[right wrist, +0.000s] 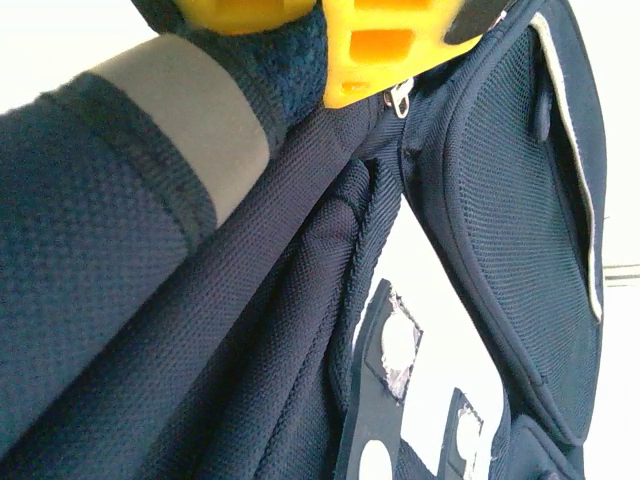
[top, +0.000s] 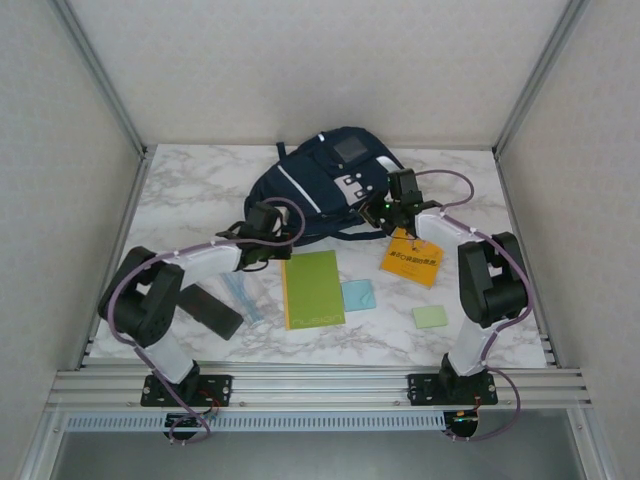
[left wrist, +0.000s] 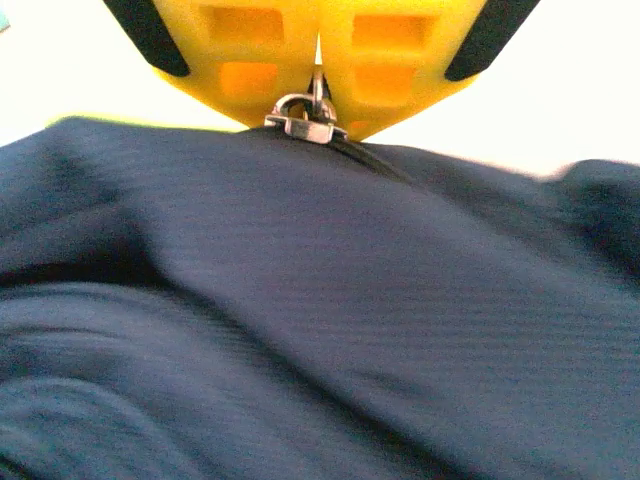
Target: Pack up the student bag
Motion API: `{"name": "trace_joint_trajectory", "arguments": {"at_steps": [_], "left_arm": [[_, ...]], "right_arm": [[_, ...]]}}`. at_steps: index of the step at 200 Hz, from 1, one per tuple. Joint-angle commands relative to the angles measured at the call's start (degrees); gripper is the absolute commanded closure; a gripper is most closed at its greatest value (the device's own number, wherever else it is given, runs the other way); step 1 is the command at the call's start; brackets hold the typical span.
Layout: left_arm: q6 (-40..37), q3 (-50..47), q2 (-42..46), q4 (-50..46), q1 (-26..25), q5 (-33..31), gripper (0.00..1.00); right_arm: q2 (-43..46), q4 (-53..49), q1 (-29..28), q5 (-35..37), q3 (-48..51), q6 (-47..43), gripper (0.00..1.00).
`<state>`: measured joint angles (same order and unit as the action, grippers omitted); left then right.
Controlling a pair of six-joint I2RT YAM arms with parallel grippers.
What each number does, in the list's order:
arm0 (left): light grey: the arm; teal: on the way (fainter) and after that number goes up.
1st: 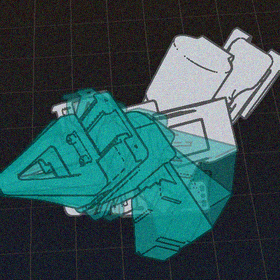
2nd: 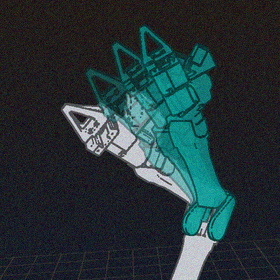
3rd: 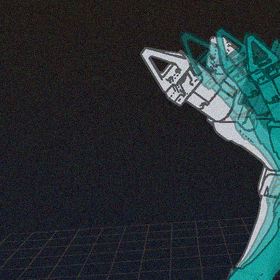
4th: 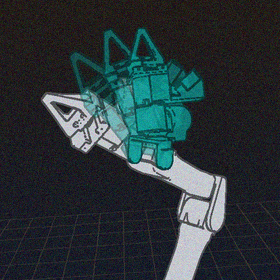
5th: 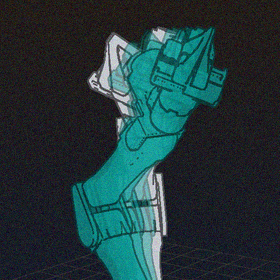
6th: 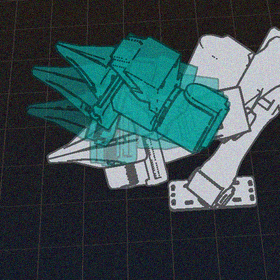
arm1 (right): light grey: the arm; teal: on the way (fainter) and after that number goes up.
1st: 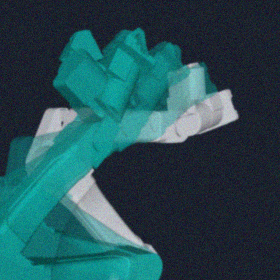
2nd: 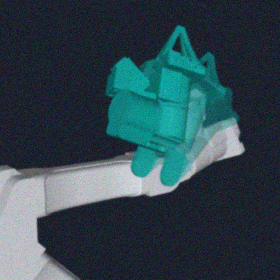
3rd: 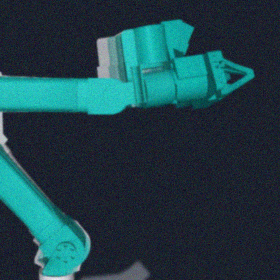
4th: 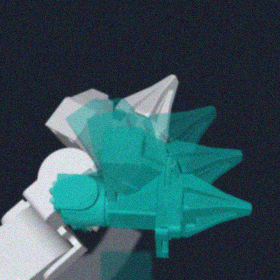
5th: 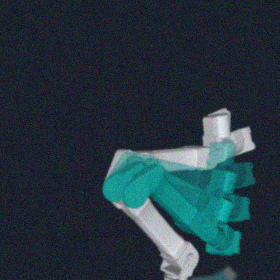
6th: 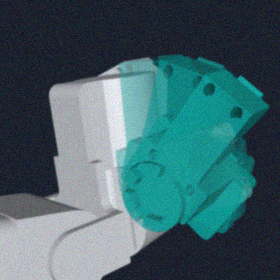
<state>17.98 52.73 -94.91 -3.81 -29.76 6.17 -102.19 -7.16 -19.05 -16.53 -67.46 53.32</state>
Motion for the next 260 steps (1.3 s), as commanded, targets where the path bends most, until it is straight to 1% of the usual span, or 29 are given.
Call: {"name": "trace_joint_trajectory", "arguments": {"at_steps": [1, 12, 26, 37, 42, 46, 47, 49, 51, 54, 58, 61, 64, 70, 73, 78, 87, 103, 123, 139, 158, 188, 213, 225, 238, 245, 252, 260], "left_arm": [[-0.6, -0.6, 5.8, -10.0, 1.5, -2.3, 1.00], [-0.1, -0.6, 7.5, -11.4, 1.6, -2.0, 1.00], [0.6, -0.4, 8.6, -10.5, 1.6, 4.1, 1.00], [1.7, 0.4, 8.4, -9.3, 0.8, 8.6, 1.00], [2.0, 1.2, 8.1, -9.0, 0.0, 9.9, 1.00], [2.1, 2.0, 7.8, -9.1, -0.6, 10.5, 1.00], [2.1, 2.2, 7.7, -9.1, -0.8, 10.6, 1.00], [2.2, 2.7, 7.5, -9.1, -1.2, 10.7, 1.00], [2.3, 3.3, 7.2, -9.2, -1.6, 10.8, 1.00], [2.4, 4.0, 6.9, -9.2, -2.2, 10.9, 1.00], [2.6, 4.8, 6.4, -9.0, -2.8, 11.1, 1.00], [2.8, 5.6, 5.9, -8.9, -3.3, 11.3, 1.00], [3.1, 6.4, 5.4, -8.7, -3.8, 11.7, 1.00], [3.6, 7.9, 4.3, -8.2, -4.7, 12.2, 1.00], [4.1, 8.6, 3.8, -7.8, -5.0, 12.3, 1.00], [4.9, 10.0, 2.6, -7.5, -5.6, 12.4, 1.00], [6.3, 12.4, 0.6, -6.8, -6.3, 12.8, 1.00], [8.6, 16.6, -2.9, -5.5, -7.5, 14.0, 1.00], [10.6, 21.3, -6.4, -4.8, -9.1, 14.6, 1.00], [11.3, 23.9, -7.9, -4.7, -10.4, 14.8, 1.00], [12.5, 25.4, -8.7, -4.3, -11.9, 15.0, 1.00], [13.8, 24.6, -7.1, -3.0, -13.7, 15.6, 1.00], [14.1, 22.8, -4.7, -3.0, -14.8, 16.4, 1.00], [14.2, 21.8, -3.5, -3.1, -15.2, 17.2, 1.00], [13.8, 20.9, -2.5, -3.5, -15.5, 17.6, 1.00], [13.5, 20.6, -2.2, -4.1, -15.6, 17.7, 1.00], [13.2, 20.4, -1.9, -4.5, -15.6, 17.6, 1.00], [12.8, 20.2, -1.9, -5.0, -15.6, 17.5, 1.00]], "right_arm": [[0.3, -0.1, 2.3, 4.5, -5.0, -5.0, 1.00], [-0.7, -0.3, 2.7, 4.8, -6.3, -6.0, 1.00], [-2.7, -1.3, 3.0, 4.5, -9.1, -7.1, 1.00], [-4.2, -3.1, 3.1, 2.9, -11.7, -7.6, 0.99], [-4.6, -4.0, 3.1, 1.9, -12.6, -7.5, 0.90], [-4.7, -4.3, 3.1, 1.0, -13.1, -7.5, 0.78], [-4.7, -4.3, 3.1, 0.7, -13.1, -7.4, 0.77], [-4.7, -4.3, 3.1, 0.2, -13.2, -7.3, 0.70], [-4.6, -4.3, 3.0, -0.3, -13.2, -7.0, 0.66], [-4.4, -4.3, 3.0, -0.9, -13.1, -6.7, 0.55], [-4.0, -4.4, 3.1, -1.8, -12.7, -6.2, 0.46], [-3.7, -4.5, 3.1, -2.3, -12.4, -5.9, 0.42], [-3.1, -4.6, 3.1, -2.8, -12.0, -5.8, 0.36], [-2.1, -5.4, 3.0, -3.7, -11.4, -5.5, 0.27], [-1.5, -5.9, 3.1, -4.0, -10.9, -5.5, 0.21], [-0.3, -6.5, 3.1, -4.3, -10.1, -5.3, 0.14], [2.3, -7.9, 3.1, -4.8, -8.1, -5.3, 0.09], [7.6, -10.0, 3.1, -4.6, -3.6, -4.7, 0.09], [14.0, -9.4, 3.0, -6.2, 3.1, -1.5, 0.10], [18.2, -7.0, 2.9, -8.1, 8.1, 2.5, 0.11], [21.5, -1.7, 2.3, -9.0, 13.5, 8.1, 0.12], [20.9, 9.8, -0.6, -10.2, 19.1, 16.4, 0.14], [16.8, 18.5, -1.4, -9.4, 20.4, 17.8, 0.14], [14.3, 19.7, -1.3, -8.1, 19.8, 17.3, 0.15], [11.1, 21.7, -1.3, -7.6, 19.1, 17.1, 0.20], [9.4, 23.5, -1.3, -7.8, 19.0, 17.9, 0.26], [7.8, 26.0, -1.3, -8.3, 19.0, 18.9, 0.36], [6.3, 28.1, -1.3, -8.6, 19.0, 19.9, 0.53]]}}
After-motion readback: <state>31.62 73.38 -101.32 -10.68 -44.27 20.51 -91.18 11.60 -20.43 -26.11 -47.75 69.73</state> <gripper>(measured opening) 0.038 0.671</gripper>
